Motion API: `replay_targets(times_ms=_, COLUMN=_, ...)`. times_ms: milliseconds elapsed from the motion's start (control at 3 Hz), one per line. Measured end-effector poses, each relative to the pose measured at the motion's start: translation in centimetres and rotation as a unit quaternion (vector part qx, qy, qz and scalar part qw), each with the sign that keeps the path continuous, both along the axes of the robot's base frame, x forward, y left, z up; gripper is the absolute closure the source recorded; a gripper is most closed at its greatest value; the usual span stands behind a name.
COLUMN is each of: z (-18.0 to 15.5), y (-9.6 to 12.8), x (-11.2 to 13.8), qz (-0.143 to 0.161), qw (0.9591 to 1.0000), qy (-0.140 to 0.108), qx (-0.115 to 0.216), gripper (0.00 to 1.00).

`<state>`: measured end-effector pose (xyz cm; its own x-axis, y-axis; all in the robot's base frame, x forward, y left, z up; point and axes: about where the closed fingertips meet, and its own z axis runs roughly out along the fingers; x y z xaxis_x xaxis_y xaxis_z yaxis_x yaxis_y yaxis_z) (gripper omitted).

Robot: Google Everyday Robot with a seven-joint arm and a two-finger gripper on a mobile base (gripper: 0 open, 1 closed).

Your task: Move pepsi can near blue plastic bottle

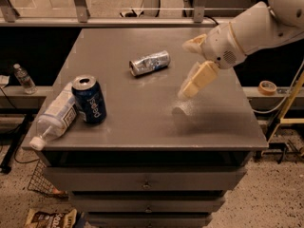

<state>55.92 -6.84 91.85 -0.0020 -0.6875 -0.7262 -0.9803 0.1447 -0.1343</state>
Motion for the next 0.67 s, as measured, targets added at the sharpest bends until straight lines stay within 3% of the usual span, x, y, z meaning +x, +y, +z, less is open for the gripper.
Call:
replay_targets(times_ms=333, z=0.7, y=-4.9, x=-1.0, qz=-0.057, qw=0.9983, qy=-0.002, qx=0.007, gripper=0.0)
replay_targets(times_ms=667, z=0.4, y=-8.8, x=-2.6, qz=-0.107, qw=0.9941, qy=0.001, qx=0.018, gripper=0.0)
